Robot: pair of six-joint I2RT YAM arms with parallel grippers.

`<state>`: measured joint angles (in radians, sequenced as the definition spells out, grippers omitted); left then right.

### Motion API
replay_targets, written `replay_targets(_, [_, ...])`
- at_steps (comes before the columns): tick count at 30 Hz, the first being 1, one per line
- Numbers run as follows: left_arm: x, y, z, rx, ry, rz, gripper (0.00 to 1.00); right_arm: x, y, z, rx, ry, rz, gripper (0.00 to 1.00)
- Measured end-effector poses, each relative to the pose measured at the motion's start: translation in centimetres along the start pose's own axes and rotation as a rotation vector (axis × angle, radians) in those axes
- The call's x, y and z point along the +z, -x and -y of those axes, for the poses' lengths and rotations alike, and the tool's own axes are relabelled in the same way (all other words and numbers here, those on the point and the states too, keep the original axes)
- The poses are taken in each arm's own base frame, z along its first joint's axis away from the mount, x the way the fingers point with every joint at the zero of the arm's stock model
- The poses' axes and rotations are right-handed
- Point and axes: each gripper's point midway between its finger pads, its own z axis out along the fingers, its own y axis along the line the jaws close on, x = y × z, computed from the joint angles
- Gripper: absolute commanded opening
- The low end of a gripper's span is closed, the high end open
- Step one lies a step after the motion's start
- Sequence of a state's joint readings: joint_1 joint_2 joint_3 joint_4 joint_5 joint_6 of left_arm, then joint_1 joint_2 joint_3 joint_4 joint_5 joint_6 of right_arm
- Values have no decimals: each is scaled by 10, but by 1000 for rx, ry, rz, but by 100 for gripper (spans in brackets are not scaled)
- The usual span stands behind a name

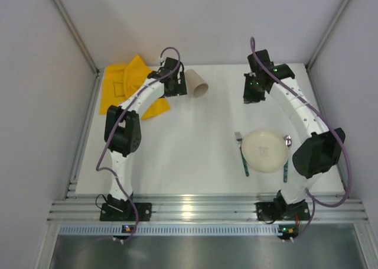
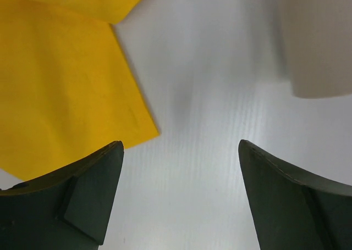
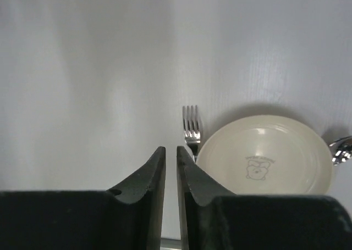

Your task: Set the dinner table for one person

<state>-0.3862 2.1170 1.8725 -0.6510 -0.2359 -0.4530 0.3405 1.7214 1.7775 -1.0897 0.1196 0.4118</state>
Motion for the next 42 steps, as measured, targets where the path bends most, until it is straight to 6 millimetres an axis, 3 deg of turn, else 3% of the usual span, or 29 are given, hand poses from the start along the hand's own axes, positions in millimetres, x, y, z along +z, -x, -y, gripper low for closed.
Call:
replay_targets(1, [11,-3,-7,9,35,-11,91,3,-4,-8,-8,46,-2,39])
replay_targets(3, [27,-11,-23,17,94,-42,90,6,-16,-16,-10,104,-33,54])
replay_targets(5, [42,-23,-45,15,159,-83,89,9,-28,-19,-21,142,-64,59])
replay_targets(8, [52,-37,-72,9,211,-128,87,14,-41,-23,-27,174,-99,59])
replay_targets(10, [57,-43,-87,11,230,-153,81,19,-49,-23,-30,182,-121,59])
replay_targets(11, [60,-45,-93,13,234,-165,75,21,-52,-22,-31,184,-131,59])
replay_targets(12, [63,-48,-95,14,230,-174,63,22,-56,-22,-32,182,-142,59])
replay_targets(15, [68,-45,-89,37,198,-176,53,24,-60,-20,-43,178,-155,59])
replay_targets(19, [74,-45,-75,54,150,-173,28,24,-60,-19,-60,177,-153,57])
replay_targets(20, [74,-45,-72,59,142,-172,0,24,-60,-18,-66,177,-152,56])
replay_targets(25, [76,-45,-66,74,115,-172,0,27,-63,-17,-78,175,-160,53])
replay_targets(34, [69,-47,-63,83,90,-190,0,35,-89,-7,-85,156,-218,50])
replay_targets(38, [47,-46,-49,103,64,-192,0,27,-90,-5,-92,164,-198,50])
replay_targets(42, [3,-31,-7,161,-2,-137,0,12,-90,-3,-94,179,-158,50])
